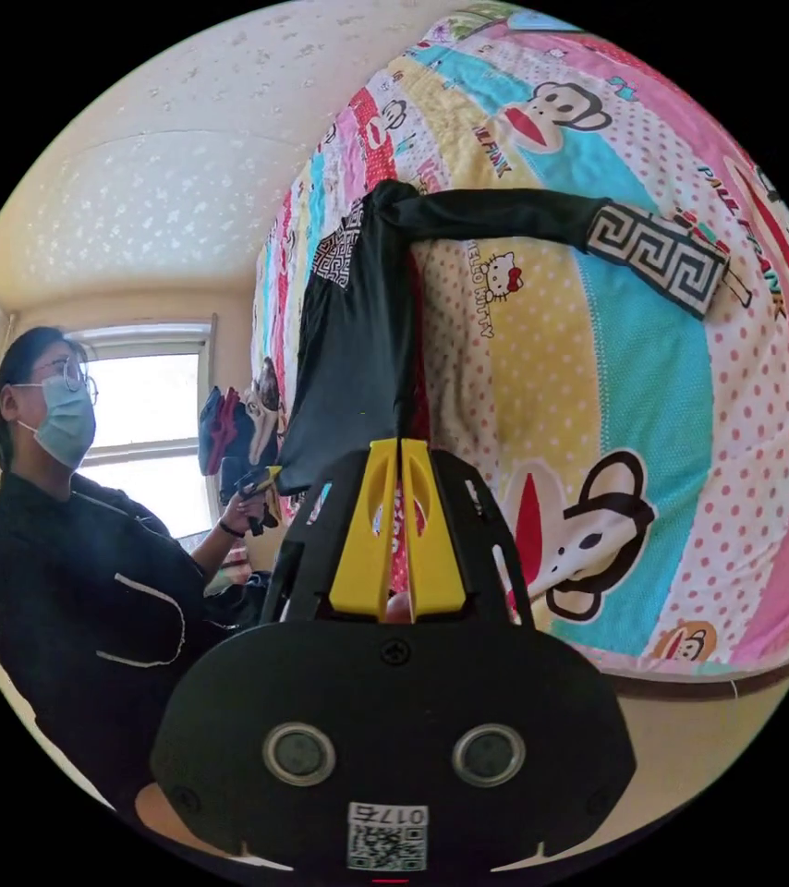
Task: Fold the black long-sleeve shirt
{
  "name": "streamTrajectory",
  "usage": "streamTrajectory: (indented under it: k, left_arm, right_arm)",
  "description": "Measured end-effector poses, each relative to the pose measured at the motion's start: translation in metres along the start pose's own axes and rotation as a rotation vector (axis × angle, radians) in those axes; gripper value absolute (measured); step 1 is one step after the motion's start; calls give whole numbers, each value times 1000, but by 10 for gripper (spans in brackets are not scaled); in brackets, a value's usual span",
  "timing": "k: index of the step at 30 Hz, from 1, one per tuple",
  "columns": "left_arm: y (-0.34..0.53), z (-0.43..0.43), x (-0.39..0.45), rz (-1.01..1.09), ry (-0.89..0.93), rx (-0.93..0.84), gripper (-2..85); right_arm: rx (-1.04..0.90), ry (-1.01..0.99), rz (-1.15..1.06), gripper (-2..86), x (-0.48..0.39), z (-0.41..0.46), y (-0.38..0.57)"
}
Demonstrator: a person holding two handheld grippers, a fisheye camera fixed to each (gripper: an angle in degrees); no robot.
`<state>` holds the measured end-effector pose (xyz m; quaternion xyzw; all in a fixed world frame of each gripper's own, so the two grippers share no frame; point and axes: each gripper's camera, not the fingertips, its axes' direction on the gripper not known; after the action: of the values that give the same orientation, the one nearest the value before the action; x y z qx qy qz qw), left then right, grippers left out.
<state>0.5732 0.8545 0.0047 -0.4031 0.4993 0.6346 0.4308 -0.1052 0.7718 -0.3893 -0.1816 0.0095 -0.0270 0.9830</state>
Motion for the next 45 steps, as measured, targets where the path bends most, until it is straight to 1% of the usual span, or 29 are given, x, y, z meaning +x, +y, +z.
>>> streamTrajectory:
  k: [3, 5, 7, 9, 11, 13, 16, 17, 18, 19, 21, 23, 24, 26, 28, 31, 33, 34, 36, 38, 40, 42, 44, 45]
  left_arm:
    - [16, 24, -24, 14, -85, -43, -7]
    - [27, 46, -52, -34, -63, -40, -7]
    - [39, 64, -86, -116, 64, -28, -6]
    - [64, 70, -125, -230, 354, 83, -3]
    - [82, 60, -133, -231, 473, 184, 1]
    - [95, 46, -130, -190, 471, 208, 9]
    - [111, 9, -114, -86, 380, 178, 28]
    - [117, -15, -106, -19, 267, 177, 28]
    - [125, -42, -100, 27, 93, 208, 30]
    - [129, -54, -99, 34, -1, 232, 31]
    - [142, -90, -101, 44, -292, 339, 70]
    - [145, -99, -110, 40, -405, 393, 90]
    - [145, -97, -119, 53, -409, 390, 94]
    - [141, -85, -137, 32, -366, 332, 91]
    - [140, -67, -155, 17, -332, 285, 81]
    - [150, -56, -178, -46, -326, 335, 27]
    - [156, -67, -188, -87, -172, 356, 4]
    - [158, -71, -188, -87, -142, 369, 3]
    - [163, -92, -186, -86, 21, 426, -2]
    - [164, -109, -183, -106, 121, 472, -4]
    - [163, -128, -178, -115, 181, 532, -6]
    - [152, -147, -172, -86, 290, 571, -8]
    - [141, -154, -168, -72, 371, 571, -8]
    - [135, -156, -166, -73, 419, 581, -8]
  right_arm:
    - [-9, 20, 65, 8, 29, 2, 8]
    - [-52, 90, 76, 11, 58, 22, 13]
    - [-42, 114, 91, 13, 77, 36, 21]
    - [-14, 40, 108, 18, 92, 43, 29]
    - [56, 8, 115, 27, 100, 36, 38]
    - [118, 35, 111, 39, 99, 23, 48]
    - [127, 74, 111, 57, 94, 4, 58]
    - [133, 80, 102, 58, 88, -2, 60]
    - [137, 77, 93, 58, 83, -3, 60]
    - [142, 67, 68, 57, 72, -3, 58]
    - [122, 40, 9, 54, 53, 9, 50]
    - [44, -8, -97, 52, 24, 47, 36]
    - [17, -26, -124, 52, 16, 59, 33]
    - [-94, -117, -220, 54, -14, 112, 25]
    - [-156, -190, -296, 58, -41, 151, 28]
    - [-219, -244, -418, 69, -93, 208, 43]
    - [-266, -251, -497, 76, -128, 243, 61]
    - [-301, -228, -556, 80, -152, 266, 75]
    - [-327, -188, -669, 89, -191, 298, 100]
    - [-357, -109, -791, 107, -240, 341, 132]
    - [-359, -32, -846, 137, -272, 369, 155]
    - [-296, 72, -905, 163, -297, 389, 181]
    - [-136, 211, -960, 179, -322, 402, 215]
    - [-90, 250, -968, 181, -327, 403, 224]
